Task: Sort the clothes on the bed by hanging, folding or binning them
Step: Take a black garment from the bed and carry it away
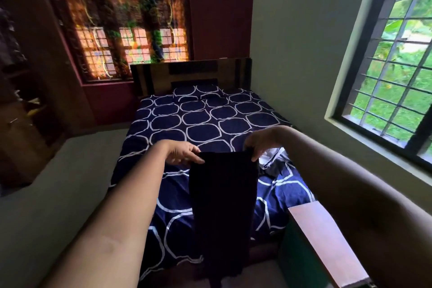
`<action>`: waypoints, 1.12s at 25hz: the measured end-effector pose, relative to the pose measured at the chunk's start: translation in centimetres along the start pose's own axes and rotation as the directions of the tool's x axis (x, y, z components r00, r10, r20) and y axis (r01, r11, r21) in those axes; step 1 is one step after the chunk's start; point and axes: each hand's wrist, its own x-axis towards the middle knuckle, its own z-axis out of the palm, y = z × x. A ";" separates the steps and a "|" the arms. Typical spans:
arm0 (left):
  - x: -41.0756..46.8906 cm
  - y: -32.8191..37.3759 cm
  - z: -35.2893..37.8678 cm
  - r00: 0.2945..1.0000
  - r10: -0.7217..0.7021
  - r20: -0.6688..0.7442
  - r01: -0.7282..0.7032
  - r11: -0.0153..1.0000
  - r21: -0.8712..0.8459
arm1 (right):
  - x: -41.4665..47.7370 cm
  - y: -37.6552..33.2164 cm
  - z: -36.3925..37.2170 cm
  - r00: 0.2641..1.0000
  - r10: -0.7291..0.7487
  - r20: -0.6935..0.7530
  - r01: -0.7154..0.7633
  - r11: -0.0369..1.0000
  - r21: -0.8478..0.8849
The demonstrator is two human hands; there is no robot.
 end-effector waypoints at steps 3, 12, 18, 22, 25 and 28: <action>1.1 -0.8 2.1 0.989 -0.129 0.072 0.130 0.991 -0.017 | 1.5 2.4 2.1 0.980 0.002 0.198 -0.045 0.976 0.214; 4.2 1.6 -2.3 0.982 -0.055 -0.181 0.019 0.980 -0.197 | 6.0 5.1 -3.5 0.998 -0.058 0.011 0.043 0.845 0.533; 10.5 3.2 -9.4 0.931 0.095 -0.353 -0.186 0.955 -0.232 | 13.5 7.0 -9.1 0.992 -0.096 -0.085 0.128 0.746 0.654; 17.0 2.5 -15.9 0.869 0.145 -0.473 -0.237 0.962 -0.139 | 21.0 8.2 -12.9 0.990 -0.069 -0.120 0.131 0.739 0.660; 21.2 2.4 -20.0 0.796 0.148 -0.586 -0.226 0.972 -0.060 | 26.5 8.5 -14.7 0.955 -0.013 -0.295 0.181 0.817 0.548; 25.3 1.7 -23.0 0.784 0.114 -0.610 -0.179 0.983 -0.047 | 31.6 8.8 -14.7 0.899 0.069 -0.433 0.162 0.866 0.473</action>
